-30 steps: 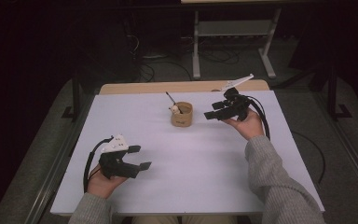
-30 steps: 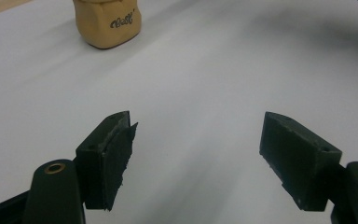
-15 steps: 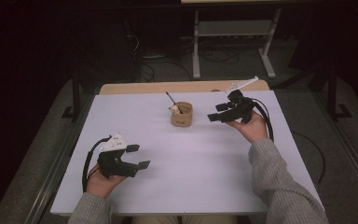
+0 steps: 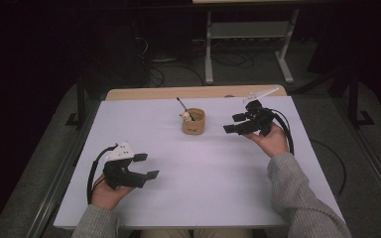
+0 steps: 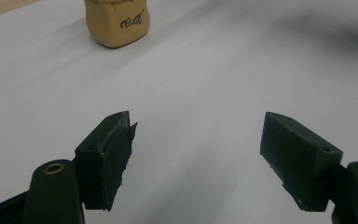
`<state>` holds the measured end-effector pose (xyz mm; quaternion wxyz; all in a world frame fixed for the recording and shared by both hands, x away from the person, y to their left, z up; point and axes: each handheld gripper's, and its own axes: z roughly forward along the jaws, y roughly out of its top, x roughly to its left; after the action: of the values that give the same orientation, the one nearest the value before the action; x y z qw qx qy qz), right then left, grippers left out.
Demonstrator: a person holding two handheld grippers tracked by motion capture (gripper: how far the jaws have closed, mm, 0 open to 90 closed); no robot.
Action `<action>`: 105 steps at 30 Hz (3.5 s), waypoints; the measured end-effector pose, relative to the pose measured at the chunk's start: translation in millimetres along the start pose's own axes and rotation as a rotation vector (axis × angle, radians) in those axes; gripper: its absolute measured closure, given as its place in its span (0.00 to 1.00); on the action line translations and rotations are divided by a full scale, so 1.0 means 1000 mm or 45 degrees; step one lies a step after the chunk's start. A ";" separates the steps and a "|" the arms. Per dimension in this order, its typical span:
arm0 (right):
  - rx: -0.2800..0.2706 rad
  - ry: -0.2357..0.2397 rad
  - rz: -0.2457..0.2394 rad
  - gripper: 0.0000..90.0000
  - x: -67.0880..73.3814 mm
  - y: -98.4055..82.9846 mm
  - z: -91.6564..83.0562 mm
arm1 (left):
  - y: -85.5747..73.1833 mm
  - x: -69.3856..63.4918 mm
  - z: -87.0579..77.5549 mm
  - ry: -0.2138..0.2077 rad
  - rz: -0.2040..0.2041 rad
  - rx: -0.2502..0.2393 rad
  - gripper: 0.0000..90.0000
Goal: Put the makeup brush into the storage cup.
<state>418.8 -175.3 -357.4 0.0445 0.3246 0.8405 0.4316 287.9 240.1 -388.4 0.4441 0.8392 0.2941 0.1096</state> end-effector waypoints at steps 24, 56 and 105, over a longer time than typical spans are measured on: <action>-0.020 -0.003 0.012 0.33 0.010 -0.027 -0.014 | -0.001 0.001 -0.001 0.016 0.005 0.012 0.27; -0.045 0.004 0.022 0.30 0.027 -0.066 -0.023 | -0.004 0.006 0.001 0.064 -0.025 0.007 0.23; -0.143 -0.132 0.026 0.24 0.057 -0.110 -0.032 | -0.014 0.008 0.000 0.079 -0.069 0.001 0.19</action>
<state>307.6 -210.0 -408.8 0.1017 0.3520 0.8082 0.4610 288.7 250.2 -400.4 0.4372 0.8273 0.3304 0.1234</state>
